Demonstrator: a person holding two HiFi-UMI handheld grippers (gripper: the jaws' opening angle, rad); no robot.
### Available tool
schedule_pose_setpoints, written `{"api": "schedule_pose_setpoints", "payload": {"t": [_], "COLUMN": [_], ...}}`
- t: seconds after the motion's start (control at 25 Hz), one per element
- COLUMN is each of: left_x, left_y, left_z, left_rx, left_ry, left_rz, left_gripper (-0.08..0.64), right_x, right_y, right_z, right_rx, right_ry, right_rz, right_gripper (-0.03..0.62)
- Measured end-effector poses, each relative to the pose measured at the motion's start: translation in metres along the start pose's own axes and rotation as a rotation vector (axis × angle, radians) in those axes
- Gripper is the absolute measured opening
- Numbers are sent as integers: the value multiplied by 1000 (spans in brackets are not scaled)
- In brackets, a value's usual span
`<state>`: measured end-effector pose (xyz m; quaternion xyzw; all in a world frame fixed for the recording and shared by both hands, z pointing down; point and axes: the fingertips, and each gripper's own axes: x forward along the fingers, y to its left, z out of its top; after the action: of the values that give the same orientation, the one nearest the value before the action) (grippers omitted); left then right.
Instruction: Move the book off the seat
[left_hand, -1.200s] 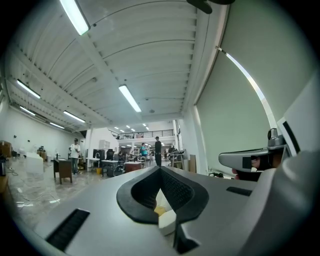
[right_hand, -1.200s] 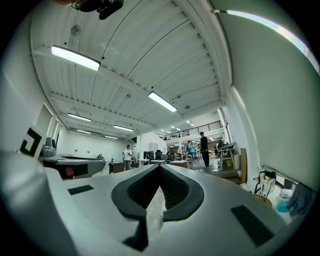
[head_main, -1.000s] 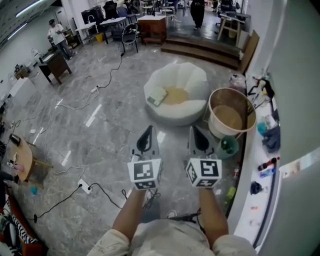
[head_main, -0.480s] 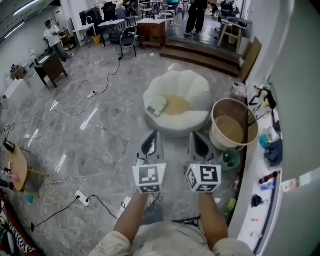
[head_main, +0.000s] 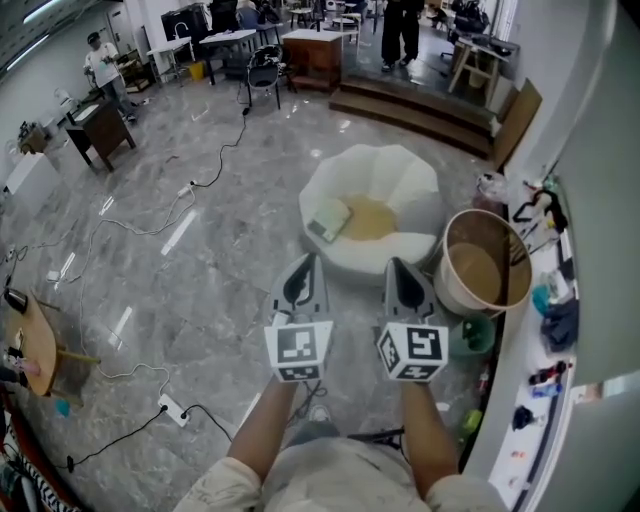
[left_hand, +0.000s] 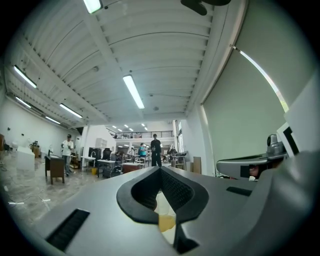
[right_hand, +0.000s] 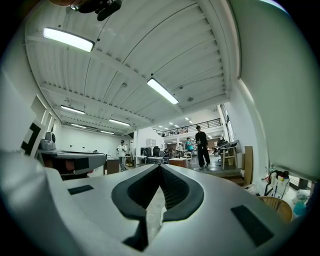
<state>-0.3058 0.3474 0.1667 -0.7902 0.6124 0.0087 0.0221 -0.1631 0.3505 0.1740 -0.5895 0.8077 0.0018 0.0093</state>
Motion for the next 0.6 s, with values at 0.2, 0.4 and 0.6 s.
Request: {"api": "schedule_pose_setpoints", "payload": {"t": [0.2, 0.4, 0.6], "left_x": [32, 70, 126], "left_y": [23, 33, 32], "left_z": [-7, -16, -26], "left_rx": [1, 5, 17], "left_ry": [4, 20, 23], "left_rz": [-8, -14, -15], "left_gripper": [3, 3, 3], "right_x": [37, 76, 125], "right_y": [-1, -13, -44], "right_z": [-6, -9, -18], "right_rx": [-1, 3, 10], "right_ry": [4, 1, -9], "right_rz": [-17, -20, -21], "right_gripper": [5, 5, 5]}}
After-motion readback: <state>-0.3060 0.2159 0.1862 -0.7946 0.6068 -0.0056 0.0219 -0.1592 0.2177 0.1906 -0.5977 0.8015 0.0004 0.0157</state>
